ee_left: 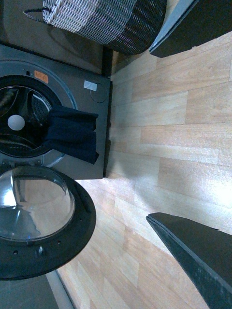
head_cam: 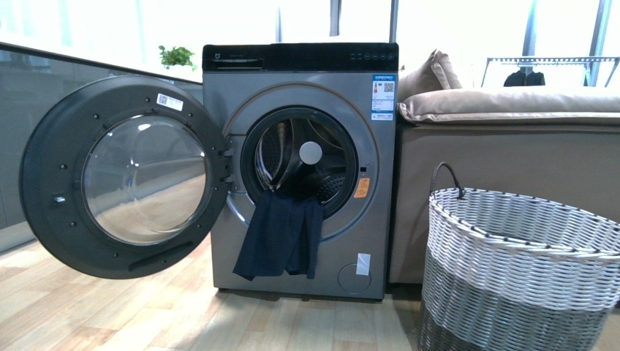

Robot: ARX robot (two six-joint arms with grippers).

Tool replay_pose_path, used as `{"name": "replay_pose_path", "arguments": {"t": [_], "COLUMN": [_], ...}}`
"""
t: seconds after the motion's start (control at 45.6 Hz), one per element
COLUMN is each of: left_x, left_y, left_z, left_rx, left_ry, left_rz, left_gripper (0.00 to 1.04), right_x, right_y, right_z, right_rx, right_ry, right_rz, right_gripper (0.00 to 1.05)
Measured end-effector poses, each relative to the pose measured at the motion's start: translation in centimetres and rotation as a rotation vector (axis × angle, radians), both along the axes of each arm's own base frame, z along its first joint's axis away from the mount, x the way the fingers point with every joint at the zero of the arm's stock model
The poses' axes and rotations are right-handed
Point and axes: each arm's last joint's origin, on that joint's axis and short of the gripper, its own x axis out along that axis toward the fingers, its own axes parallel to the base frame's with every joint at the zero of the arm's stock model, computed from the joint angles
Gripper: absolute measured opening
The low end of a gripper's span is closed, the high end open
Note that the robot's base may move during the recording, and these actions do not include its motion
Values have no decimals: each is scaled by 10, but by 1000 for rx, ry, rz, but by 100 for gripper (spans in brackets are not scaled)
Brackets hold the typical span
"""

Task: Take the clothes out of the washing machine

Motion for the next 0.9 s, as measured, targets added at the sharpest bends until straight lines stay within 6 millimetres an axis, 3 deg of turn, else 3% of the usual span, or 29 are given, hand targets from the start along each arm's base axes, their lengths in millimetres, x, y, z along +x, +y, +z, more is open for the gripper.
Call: {"name": "replay_pose_path", "arguments": {"t": [0.899], "left_x": [0], "left_y": [0], "left_z": [0], "left_rx": [0], "left_ry": [1], "left_rz": [-2], "left_gripper": [98], "right_x": [0], "right_y": [0], "right_z": [0], "right_rx": [0], "right_ry": [1], "right_rz": [0], "right_gripper": [97]}}
